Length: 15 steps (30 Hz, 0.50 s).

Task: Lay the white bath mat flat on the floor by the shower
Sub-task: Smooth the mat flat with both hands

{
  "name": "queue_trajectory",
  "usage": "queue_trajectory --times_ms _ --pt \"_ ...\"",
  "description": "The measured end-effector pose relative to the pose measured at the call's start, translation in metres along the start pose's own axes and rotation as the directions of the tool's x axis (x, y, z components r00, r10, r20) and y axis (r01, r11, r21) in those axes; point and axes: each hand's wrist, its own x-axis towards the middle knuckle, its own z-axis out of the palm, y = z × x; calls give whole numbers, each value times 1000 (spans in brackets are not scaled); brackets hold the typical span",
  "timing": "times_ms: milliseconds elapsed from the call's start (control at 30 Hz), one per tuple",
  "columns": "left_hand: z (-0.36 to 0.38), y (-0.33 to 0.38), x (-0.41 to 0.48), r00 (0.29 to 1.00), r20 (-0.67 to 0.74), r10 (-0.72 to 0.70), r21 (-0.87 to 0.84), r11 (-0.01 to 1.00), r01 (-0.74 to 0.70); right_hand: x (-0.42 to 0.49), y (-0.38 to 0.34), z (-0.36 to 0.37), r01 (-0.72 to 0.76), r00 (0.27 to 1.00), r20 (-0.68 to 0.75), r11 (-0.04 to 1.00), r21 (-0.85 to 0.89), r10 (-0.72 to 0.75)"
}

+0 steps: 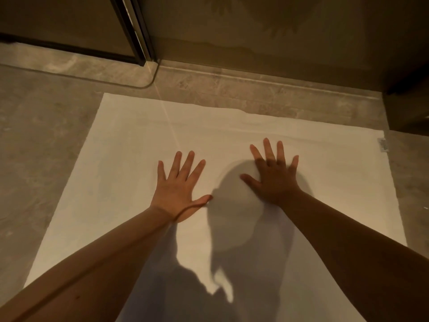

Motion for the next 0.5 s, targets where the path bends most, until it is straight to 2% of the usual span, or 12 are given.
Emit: queue_trajectory --times_ms 100,167,367,433,500 --pt "-4 0 3 999 41 16 54 998 -18 2 1 -6 -16 1000 -22 999 38 17" --pt "-6 -2 2 998 54 41 82 996 -45 0 10 -7 -81 996 -37 992 93 85" --pt "-8 -3 0 995 58 83 85 993 -88 -4 54 -12 -283 959 54 955 89 279" --pt "-7 8 0 994 9 105 49 993 -105 0 40 -12 -217 975 -21 973 83 219" --pt "-3 27 -2 990 -12 139 6 990 -139 5 8 -11 15 992 -127 995 100 -2"
